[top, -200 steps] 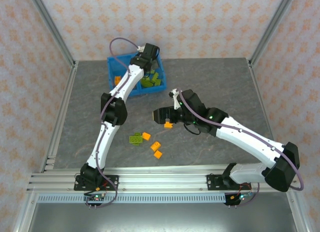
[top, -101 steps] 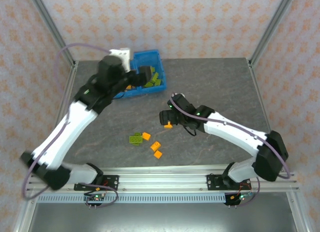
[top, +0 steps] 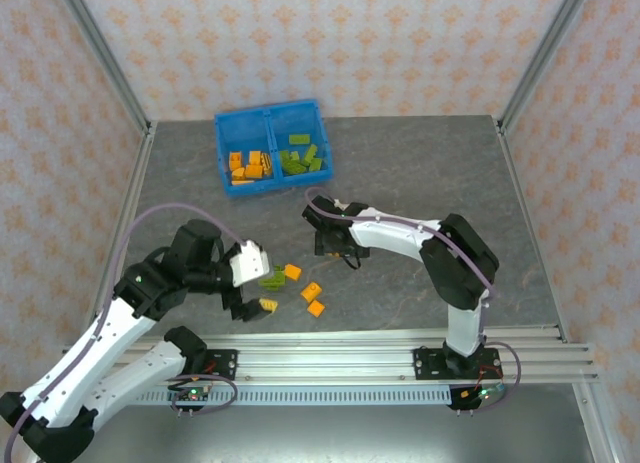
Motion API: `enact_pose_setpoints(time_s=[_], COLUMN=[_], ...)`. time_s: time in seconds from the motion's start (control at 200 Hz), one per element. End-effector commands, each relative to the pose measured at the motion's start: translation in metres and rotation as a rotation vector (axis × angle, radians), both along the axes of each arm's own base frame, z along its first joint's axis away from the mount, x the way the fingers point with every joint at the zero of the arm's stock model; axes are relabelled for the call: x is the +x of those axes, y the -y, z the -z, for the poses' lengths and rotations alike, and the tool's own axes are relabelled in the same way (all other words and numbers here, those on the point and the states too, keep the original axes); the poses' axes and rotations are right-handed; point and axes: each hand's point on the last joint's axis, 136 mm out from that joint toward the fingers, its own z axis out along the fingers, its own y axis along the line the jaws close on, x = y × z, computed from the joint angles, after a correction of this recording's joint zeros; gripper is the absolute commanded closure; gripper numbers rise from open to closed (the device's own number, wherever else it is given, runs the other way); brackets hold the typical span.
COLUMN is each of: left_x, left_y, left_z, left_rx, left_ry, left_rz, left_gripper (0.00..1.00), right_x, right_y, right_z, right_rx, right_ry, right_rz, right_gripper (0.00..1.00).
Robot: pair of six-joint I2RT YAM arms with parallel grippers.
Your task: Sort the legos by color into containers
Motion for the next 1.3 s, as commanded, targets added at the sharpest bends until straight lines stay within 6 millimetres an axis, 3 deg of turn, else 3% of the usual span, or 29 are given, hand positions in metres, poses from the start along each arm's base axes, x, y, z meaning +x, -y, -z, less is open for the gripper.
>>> enact_pose_setpoints(time_s=[0.0,0.19,0.47,0.611,0.701,0.821,0.926,1.046,1.126,1.186,1.291], left_x=[-0.018,-0.011,-0.01,-0.004,0.005,0.018,0.037,0.062,0.064,0.061,0.061], left_y=[0.012,0.008,0.009,0.004,-0.001,-0.008,-0.022,-0.059,-0.077,-0.085,-0.096], left_z=[0.01,0.033,0.035,0.036,0.035,0.024,0.006,-0.023,-0.034,-0.037,-0.032], left_rx=[-0.043,0.043,0.012,0.024,0.037,0.036,0.032,0.031,0.011,0.001,0.041], left_ry=[0.08,0.014,0.084,0.143,0.2,0.311,0.444,0.601,0.676,0.711,0.72], left_rz=[0.205,0.192,0.189,0.157,0.104,0.031,-0.107,-0.387,-0.496,-0.53,-0.567], left_gripper=[0.0,0.01,0.0,0.0,0.0,0.0,0.0,0.0,0.0,0.0,0.0], right_x=[0.005,0.003,-0.002,-0.003,0.004,0.016,0.023,0.031,0.044,0.057,0.087], right_y=[-0.004,-0.009,-0.003,-0.005,-0.009,-0.026,-0.06,-0.112,-0.143,-0.163,-0.191], right_z=[0.0,0.012,0.028,0.026,0.005,-0.053,-0.101,-0.141,-0.157,-0.157,-0.162], right_rx=[-0.021,-0.014,0.006,0.036,0.058,0.078,0.171,0.319,0.394,0.404,0.384], right_ry=[0.0,-0.02,-0.015,-0.011,0.05,0.213,0.304,0.367,0.401,0.426,0.481], right_rz=[0.029,0.036,0.12,0.125,0.116,0.042,-0.052,-0.161,-0.203,-0.225,-0.24], right_gripper=[0.17,0.27,0.51,0.56,0.59,0.6,0.59,0.59,0.59,0.59,0.59])
